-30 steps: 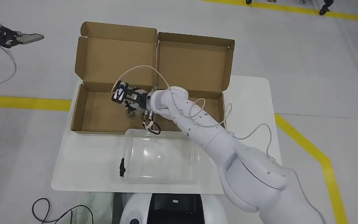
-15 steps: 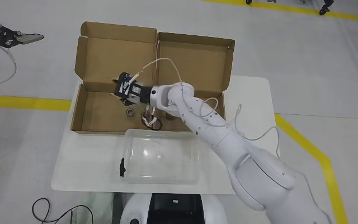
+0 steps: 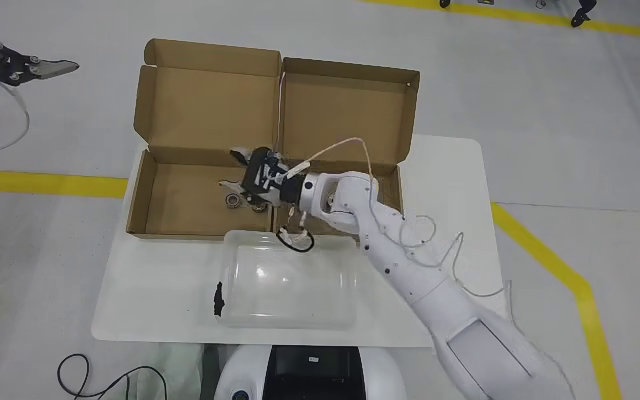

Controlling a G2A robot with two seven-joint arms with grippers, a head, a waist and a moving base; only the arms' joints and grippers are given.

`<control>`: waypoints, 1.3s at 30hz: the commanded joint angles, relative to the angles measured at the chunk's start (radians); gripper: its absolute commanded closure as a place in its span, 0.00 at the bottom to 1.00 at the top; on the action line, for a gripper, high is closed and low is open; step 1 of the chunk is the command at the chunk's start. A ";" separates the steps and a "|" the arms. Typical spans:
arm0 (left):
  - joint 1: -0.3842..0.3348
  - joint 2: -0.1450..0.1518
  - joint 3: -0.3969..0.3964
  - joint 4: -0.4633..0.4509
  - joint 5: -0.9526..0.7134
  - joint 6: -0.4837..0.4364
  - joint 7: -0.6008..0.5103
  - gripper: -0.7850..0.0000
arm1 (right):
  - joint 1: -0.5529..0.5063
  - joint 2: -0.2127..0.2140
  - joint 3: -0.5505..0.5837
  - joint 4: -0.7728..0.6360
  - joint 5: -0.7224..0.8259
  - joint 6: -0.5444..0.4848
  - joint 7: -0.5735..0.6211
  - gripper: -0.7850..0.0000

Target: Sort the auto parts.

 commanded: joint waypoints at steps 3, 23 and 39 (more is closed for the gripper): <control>0.000 0.000 0.000 0.000 0.000 0.000 0.000 0.00 | -0.137 0.046 0.100 -0.175 -0.025 -0.005 0.068 0.07; 0.000 0.000 0.000 0.000 0.000 0.000 0.000 0.00 | -0.569 0.155 0.375 -0.623 -0.103 0.028 0.198 0.00; 0.000 0.000 0.000 0.000 0.000 0.000 0.000 0.00 | -0.960 0.203 0.575 -0.933 -0.175 0.234 0.039 0.00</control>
